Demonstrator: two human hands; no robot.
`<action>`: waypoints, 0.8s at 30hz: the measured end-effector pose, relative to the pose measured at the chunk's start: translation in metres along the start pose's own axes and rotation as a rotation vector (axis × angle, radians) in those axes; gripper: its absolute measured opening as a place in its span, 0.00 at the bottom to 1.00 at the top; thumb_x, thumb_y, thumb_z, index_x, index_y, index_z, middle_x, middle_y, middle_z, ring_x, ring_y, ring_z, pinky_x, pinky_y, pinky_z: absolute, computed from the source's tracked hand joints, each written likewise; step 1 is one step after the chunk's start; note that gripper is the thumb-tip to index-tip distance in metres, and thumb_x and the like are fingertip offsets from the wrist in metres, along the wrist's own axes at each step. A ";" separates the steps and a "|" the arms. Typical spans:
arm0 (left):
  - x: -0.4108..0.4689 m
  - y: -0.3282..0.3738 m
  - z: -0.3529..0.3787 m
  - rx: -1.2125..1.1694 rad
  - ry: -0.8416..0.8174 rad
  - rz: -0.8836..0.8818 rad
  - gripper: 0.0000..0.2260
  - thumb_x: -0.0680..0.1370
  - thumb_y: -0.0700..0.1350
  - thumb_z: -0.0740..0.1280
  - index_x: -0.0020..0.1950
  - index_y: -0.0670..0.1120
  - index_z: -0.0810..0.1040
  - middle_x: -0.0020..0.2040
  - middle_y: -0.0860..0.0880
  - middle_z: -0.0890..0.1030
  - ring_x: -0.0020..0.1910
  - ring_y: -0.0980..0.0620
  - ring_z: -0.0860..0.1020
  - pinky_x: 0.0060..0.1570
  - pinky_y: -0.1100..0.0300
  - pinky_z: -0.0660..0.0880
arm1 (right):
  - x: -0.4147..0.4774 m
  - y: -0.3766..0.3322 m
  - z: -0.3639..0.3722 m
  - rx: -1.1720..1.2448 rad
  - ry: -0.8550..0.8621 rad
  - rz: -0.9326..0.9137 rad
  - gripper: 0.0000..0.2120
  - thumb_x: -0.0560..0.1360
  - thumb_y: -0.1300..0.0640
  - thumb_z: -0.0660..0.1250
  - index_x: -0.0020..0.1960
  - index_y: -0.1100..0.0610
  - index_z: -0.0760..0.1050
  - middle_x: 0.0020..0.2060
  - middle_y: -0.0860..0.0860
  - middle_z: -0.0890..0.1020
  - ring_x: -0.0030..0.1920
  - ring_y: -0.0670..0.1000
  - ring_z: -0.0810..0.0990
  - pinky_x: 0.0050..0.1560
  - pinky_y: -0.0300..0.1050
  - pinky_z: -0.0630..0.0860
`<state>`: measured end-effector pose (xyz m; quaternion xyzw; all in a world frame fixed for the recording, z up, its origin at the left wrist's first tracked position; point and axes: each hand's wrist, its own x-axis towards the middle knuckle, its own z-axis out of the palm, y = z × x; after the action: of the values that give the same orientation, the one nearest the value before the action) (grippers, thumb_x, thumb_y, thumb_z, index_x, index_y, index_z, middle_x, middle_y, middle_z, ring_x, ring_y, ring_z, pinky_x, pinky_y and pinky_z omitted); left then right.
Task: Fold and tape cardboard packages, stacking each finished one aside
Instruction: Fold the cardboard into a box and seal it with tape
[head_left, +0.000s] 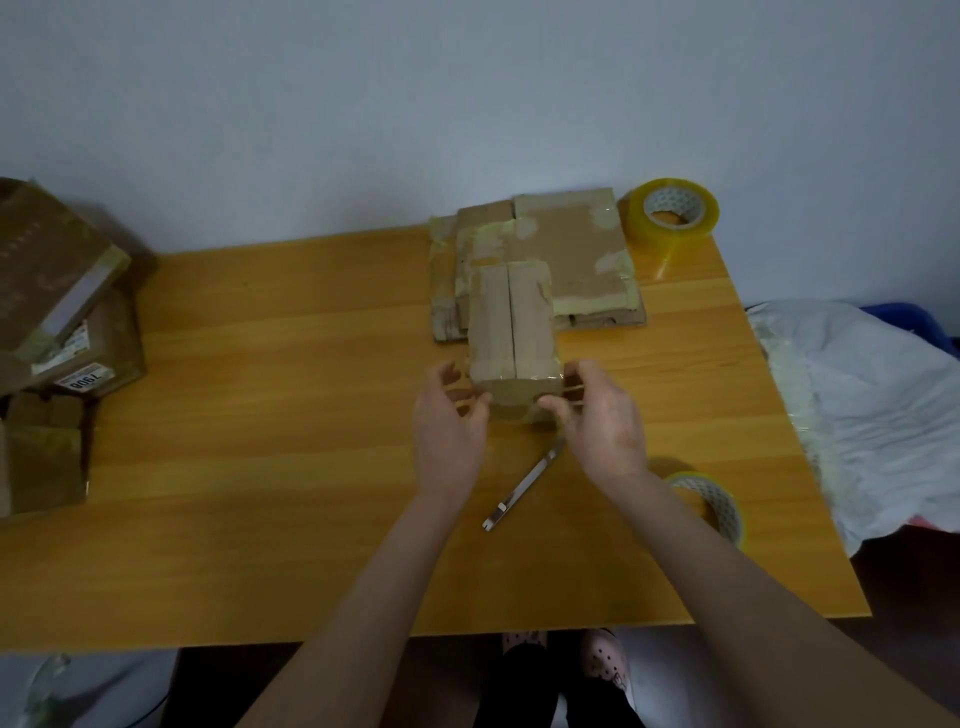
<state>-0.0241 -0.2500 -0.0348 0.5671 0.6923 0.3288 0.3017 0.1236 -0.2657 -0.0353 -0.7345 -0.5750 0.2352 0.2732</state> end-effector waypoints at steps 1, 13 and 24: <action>-0.001 0.002 0.001 0.065 -0.020 0.021 0.28 0.76 0.47 0.69 0.73 0.45 0.64 0.64 0.49 0.73 0.57 0.55 0.73 0.58 0.56 0.75 | 0.001 -0.003 0.000 -0.003 -0.013 0.001 0.25 0.73 0.48 0.71 0.65 0.57 0.70 0.56 0.54 0.80 0.55 0.56 0.79 0.51 0.53 0.78; -0.003 0.011 -0.011 0.395 -0.078 0.164 0.25 0.82 0.52 0.52 0.76 0.41 0.58 0.74 0.43 0.65 0.72 0.46 0.62 0.71 0.52 0.61 | 0.002 -0.004 -0.013 -0.014 -0.179 -0.056 0.31 0.80 0.50 0.61 0.78 0.54 0.53 0.68 0.55 0.73 0.65 0.55 0.74 0.60 0.50 0.74; -0.015 0.004 -0.003 0.505 -0.291 0.322 0.28 0.83 0.46 0.54 0.77 0.41 0.42 0.77 0.45 0.38 0.77 0.48 0.45 0.75 0.52 0.55 | -0.022 -0.013 -0.001 -0.265 -0.277 -0.101 0.36 0.82 0.50 0.55 0.77 0.50 0.31 0.78 0.51 0.39 0.47 0.53 0.78 0.35 0.43 0.72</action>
<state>-0.0213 -0.2643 -0.0288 0.7672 0.6030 0.1057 0.1916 0.1102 -0.2848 -0.0250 -0.6948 -0.6691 0.2424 0.1039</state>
